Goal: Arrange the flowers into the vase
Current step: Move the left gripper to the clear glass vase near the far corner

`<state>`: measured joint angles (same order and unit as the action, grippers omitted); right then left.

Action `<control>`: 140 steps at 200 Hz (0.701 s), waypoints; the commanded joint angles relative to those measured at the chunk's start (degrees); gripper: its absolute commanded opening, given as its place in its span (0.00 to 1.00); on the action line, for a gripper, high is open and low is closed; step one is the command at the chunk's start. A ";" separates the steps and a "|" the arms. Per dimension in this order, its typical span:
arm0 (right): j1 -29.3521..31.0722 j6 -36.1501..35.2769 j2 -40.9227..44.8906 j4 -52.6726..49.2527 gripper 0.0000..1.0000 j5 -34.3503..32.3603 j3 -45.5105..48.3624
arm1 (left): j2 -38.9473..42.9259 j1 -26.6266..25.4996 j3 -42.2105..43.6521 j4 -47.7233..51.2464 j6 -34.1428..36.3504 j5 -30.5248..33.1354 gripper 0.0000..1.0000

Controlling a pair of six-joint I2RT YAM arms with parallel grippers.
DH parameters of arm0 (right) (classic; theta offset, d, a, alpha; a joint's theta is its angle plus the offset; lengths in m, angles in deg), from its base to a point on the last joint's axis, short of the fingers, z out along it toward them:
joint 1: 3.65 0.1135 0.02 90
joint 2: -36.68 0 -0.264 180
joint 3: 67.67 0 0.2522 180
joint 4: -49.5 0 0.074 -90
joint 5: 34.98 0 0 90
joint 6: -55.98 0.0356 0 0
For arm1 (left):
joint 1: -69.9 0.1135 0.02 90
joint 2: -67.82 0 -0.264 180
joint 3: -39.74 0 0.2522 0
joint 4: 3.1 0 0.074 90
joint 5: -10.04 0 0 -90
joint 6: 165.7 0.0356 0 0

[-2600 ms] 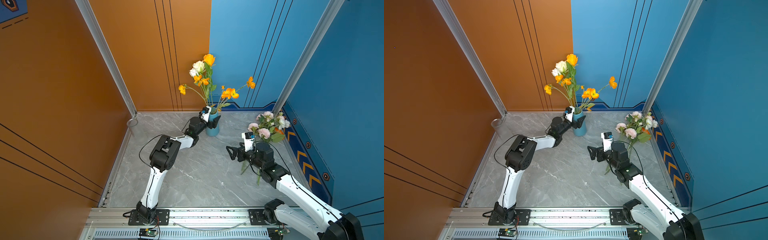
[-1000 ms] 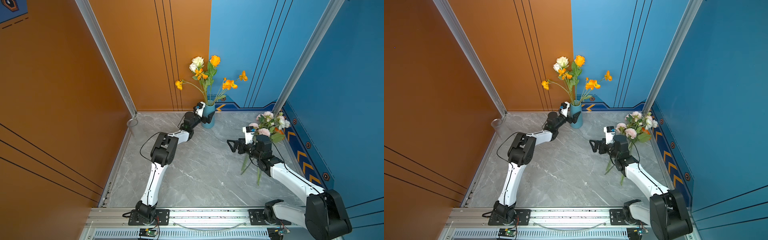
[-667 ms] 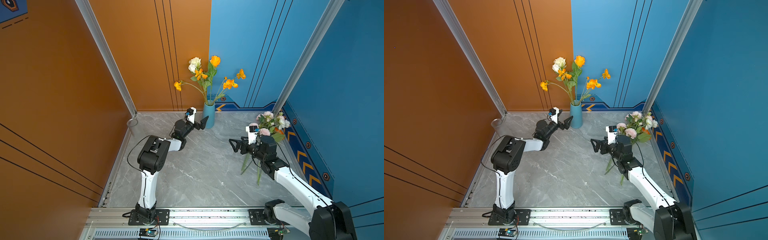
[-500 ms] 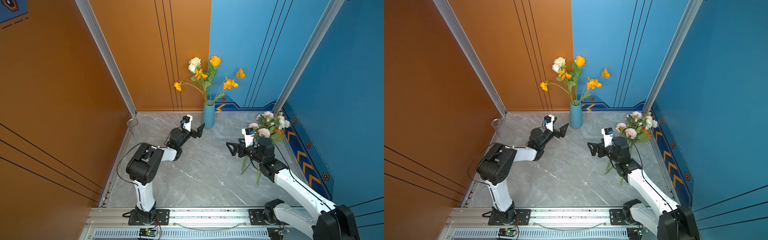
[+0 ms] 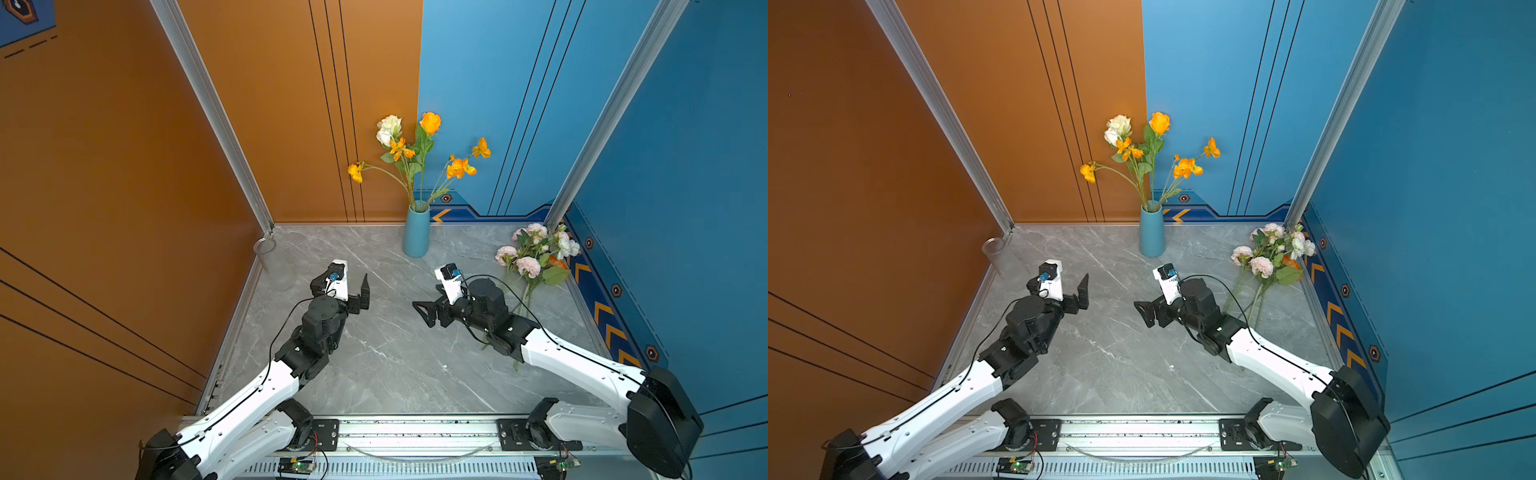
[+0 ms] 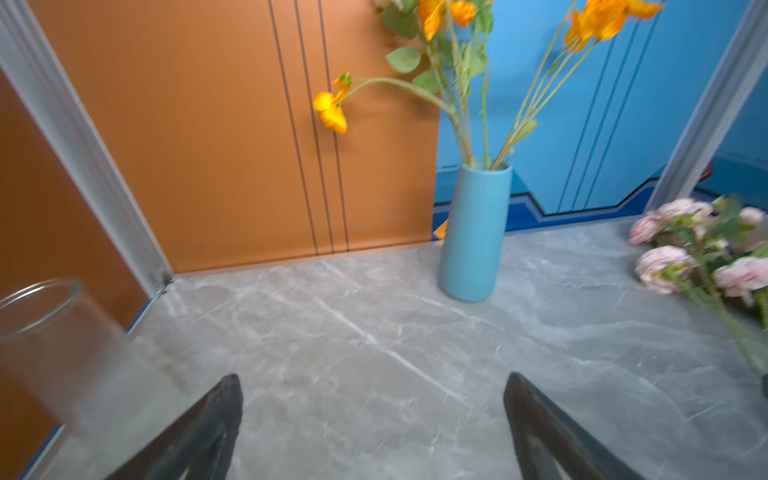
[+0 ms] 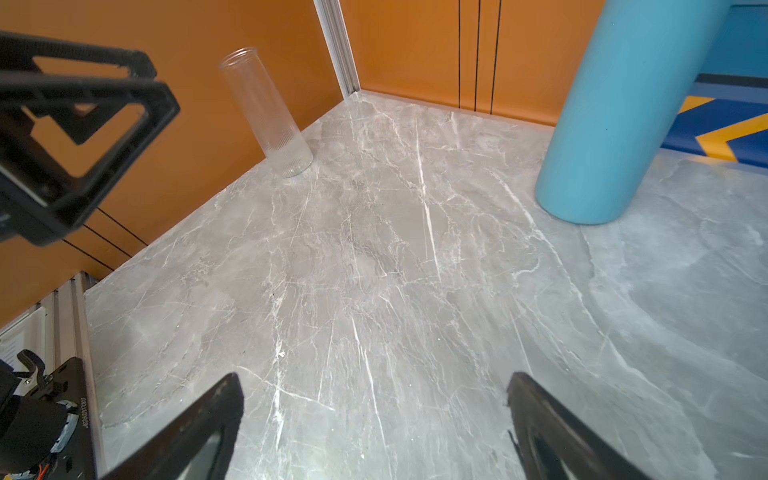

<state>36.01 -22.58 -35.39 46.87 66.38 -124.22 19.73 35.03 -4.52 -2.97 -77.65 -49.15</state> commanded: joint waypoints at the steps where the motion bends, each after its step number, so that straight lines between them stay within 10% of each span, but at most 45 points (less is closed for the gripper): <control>1: 0.16 3.67 -6.14 -2.32 1.00 -0.88 -5.04 | 3.85 1.87 4.36 10.21 -0.54 8.76 0.98; 37: 3.89 6.46 -10.84 0.02 1.00 3.83 -7.85 | 4.00 11.43 8.96 5.18 -2.63 -2.23 0.98; 80: 5.03 9.20 -14.40 4.29 1.00 7.84 -10.16 | 1.73 16.87 8.93 -0.26 0.36 6.25 0.98; 140: 5.94 9.04 -19.76 5.83 1.00 12.86 -16.16 | -7.59 39.99 9.34 -12.87 -6.89 -3.74 0.98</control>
<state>41.85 -14.42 -54.12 50.72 75.86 -137.77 16.25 69.37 4.36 -6.32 -81.81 -47.56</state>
